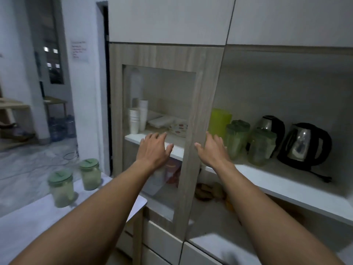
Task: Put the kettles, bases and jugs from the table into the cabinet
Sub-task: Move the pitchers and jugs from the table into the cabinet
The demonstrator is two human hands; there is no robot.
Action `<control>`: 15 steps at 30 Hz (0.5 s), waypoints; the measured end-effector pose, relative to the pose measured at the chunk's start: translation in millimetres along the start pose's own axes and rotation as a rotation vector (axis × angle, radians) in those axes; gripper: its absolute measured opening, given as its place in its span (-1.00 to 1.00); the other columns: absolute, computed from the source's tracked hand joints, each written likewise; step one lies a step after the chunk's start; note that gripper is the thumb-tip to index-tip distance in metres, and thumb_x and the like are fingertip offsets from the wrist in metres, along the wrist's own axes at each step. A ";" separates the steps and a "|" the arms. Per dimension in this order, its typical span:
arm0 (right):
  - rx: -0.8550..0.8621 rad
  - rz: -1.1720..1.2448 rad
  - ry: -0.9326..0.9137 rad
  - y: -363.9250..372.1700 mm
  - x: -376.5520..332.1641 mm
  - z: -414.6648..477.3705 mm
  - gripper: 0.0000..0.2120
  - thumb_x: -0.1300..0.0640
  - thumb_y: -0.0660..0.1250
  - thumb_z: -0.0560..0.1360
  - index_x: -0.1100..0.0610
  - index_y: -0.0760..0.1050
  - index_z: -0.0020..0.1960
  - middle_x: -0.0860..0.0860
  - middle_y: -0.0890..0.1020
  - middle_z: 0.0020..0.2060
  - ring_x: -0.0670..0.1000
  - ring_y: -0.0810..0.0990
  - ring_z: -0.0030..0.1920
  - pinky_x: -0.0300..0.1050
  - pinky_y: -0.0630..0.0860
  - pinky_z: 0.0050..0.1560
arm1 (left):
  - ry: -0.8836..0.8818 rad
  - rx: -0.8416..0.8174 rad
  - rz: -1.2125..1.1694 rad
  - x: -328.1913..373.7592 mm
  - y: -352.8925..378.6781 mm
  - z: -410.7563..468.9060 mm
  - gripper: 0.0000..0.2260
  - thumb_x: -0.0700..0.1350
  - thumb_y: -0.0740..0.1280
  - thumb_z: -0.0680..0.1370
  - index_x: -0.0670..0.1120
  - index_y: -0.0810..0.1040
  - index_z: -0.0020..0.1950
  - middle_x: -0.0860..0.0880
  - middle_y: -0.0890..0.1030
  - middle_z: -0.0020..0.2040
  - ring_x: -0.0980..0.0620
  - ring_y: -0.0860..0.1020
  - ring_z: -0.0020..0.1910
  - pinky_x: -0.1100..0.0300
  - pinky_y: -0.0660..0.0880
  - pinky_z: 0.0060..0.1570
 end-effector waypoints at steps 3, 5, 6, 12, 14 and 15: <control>-0.059 0.024 -0.095 26.7 -37.6 -1.7 -0.32 -0.16 0.20 0.63 0.13 0.11 0.63 0.21 0.24 0.57 0.24 0.12 0.59 0.30 0.15 0.53 | -0.095 0.009 0.053 -43.8 -13.4 -20.9 -0.48 0.17 0.14 0.62 -0.07 0.36 0.49 -0.16 0.44 0.44 -0.17 0.34 0.44 -0.13 0.29 0.40; -0.096 0.048 -0.159 46.5 -64.6 -2.5 -0.32 -0.15 0.21 0.63 0.13 0.12 0.63 0.19 0.25 0.57 0.23 0.12 0.59 0.29 0.15 0.53 | -0.164 0.012 0.099 -73.8 -24.1 -39.0 -0.48 0.18 0.13 0.61 -0.07 0.36 0.48 -0.16 0.46 0.42 -0.18 0.36 0.42 -0.15 0.31 0.38; -0.110 0.057 -0.182 53.1 -74.2 -2.4 -0.32 -0.15 0.22 0.63 0.14 0.13 0.62 0.19 0.26 0.56 0.23 0.14 0.59 0.28 0.16 0.53 | -0.191 0.017 0.111 -84.5 -27.7 -45.7 -0.49 0.18 0.14 0.61 -0.07 0.37 0.48 -0.17 0.47 0.41 -0.18 0.37 0.41 -0.14 0.32 0.37; -0.225 0.111 -0.327 100.2 -139.0 -11.7 -0.45 -0.11 0.24 0.62 0.17 0.30 0.49 0.23 0.41 0.43 0.24 0.28 0.48 0.23 0.34 0.41 | -0.409 0.033 0.179 -152.2 -57.8 -94.6 -0.48 0.17 0.14 0.62 -0.06 0.35 0.51 -0.17 0.43 0.45 -0.19 0.34 0.44 -0.14 0.31 0.39; -0.260 0.120 -0.376 116.8 -158.3 -18.3 -0.42 -0.13 0.23 0.63 0.16 0.26 0.53 0.22 0.38 0.45 0.24 0.27 0.50 0.22 0.33 0.42 | -0.476 0.037 0.217 -170.9 -64.7 -113.6 -0.50 0.16 0.15 0.62 -0.04 0.37 0.49 -0.15 0.45 0.42 -0.19 0.37 0.41 -0.12 0.32 0.37; -0.276 0.123 -0.401 125.9 -168.2 -22.3 -0.41 -0.13 0.23 0.63 0.17 0.25 0.54 0.23 0.37 0.46 0.24 0.27 0.50 0.22 0.32 0.42 | -0.509 0.041 0.227 -180.4 -67.6 -122.9 -0.51 0.16 0.15 0.62 -0.04 0.37 0.48 -0.14 0.46 0.42 -0.19 0.37 0.40 -0.12 0.32 0.37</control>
Point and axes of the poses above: each hand's wrist, its own z-axis towards the middle knuckle, its own y-axis out of the palm, x = y × z, the point moved 5 cm from there along z, towards the middle knuckle
